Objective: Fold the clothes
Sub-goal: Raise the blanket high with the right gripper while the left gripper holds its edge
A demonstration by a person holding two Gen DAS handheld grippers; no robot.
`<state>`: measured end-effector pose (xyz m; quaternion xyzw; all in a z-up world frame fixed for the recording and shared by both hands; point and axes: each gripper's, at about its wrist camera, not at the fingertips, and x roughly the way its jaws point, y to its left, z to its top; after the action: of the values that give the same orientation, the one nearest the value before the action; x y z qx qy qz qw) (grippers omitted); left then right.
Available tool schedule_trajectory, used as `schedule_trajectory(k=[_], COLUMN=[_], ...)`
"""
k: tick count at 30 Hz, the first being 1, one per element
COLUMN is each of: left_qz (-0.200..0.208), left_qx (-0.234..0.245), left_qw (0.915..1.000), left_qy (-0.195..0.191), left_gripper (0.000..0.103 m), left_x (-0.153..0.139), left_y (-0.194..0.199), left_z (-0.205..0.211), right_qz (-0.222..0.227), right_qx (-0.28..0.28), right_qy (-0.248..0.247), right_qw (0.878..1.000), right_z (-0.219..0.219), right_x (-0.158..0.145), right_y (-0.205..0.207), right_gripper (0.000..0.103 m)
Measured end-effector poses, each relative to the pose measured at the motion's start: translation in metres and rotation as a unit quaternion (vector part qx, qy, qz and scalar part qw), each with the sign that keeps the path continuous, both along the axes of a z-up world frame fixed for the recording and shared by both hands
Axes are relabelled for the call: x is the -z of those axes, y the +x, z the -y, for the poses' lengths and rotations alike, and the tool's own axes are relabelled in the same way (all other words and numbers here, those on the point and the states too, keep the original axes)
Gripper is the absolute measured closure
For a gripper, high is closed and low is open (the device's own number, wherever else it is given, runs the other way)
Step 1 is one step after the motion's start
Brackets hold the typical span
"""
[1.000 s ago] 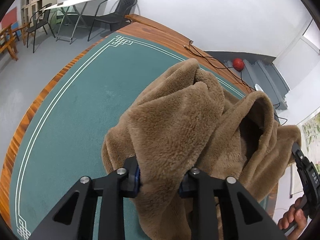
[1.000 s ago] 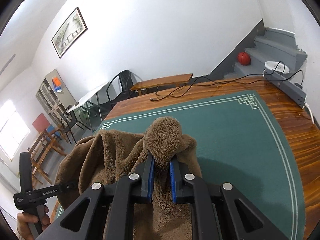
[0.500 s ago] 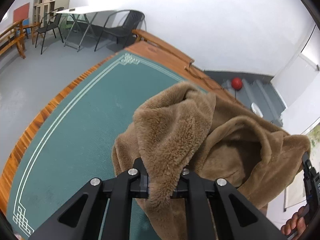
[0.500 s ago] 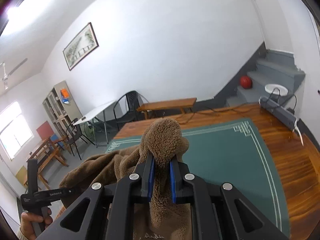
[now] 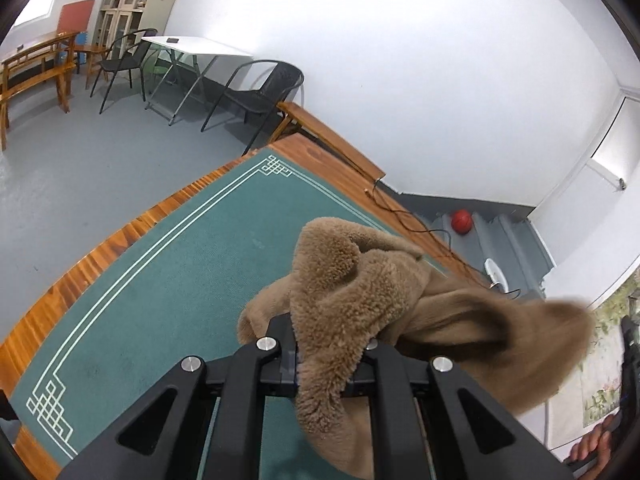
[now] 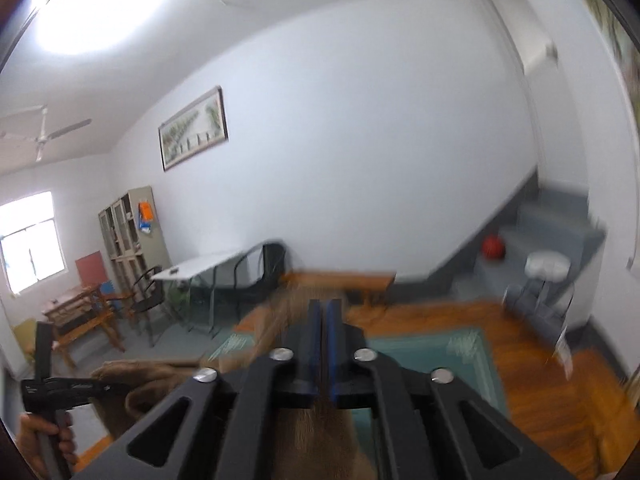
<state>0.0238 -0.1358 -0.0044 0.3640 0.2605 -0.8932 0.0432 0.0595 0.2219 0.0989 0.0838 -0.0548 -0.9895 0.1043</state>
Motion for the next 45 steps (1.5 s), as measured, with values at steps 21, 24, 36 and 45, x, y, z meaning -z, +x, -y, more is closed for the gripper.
schedule_trajectory(k=[21,24,36,45], left_qz=[0.029,0.039,0.058,-0.056], left_qx=[-0.017,-0.017,-0.012,0.040], left_qw=[0.9994,0.9991,0.9964,0.9947], left_qy=[0.002,0.004,0.062,0.076], left_gripper=[0.092,0.092,0.092,0.092], left_x=[0.024,0.032,0.057,-0.026], left_y=[0.040,0.037,0.028,0.040], left_z=[0.012,0.016,0.035,0.001], right_qz=[0.347,0.378,0.277,0.047], right_qx=[-0.069,-0.091,-0.098,-0.134], right_qy=[-0.083,-0.109,-0.157,-0.185], right_qw=[0.931,0.915,0.943,0.972], right_z=[-0.020,-0.001,0.000,-0.016], right_x=[0.194,0.215,0.142,-0.022], right_y=[-0.100,-0.121,-0.102,-0.028], right_gripper=[0.007,0.021,0.089,0.090])
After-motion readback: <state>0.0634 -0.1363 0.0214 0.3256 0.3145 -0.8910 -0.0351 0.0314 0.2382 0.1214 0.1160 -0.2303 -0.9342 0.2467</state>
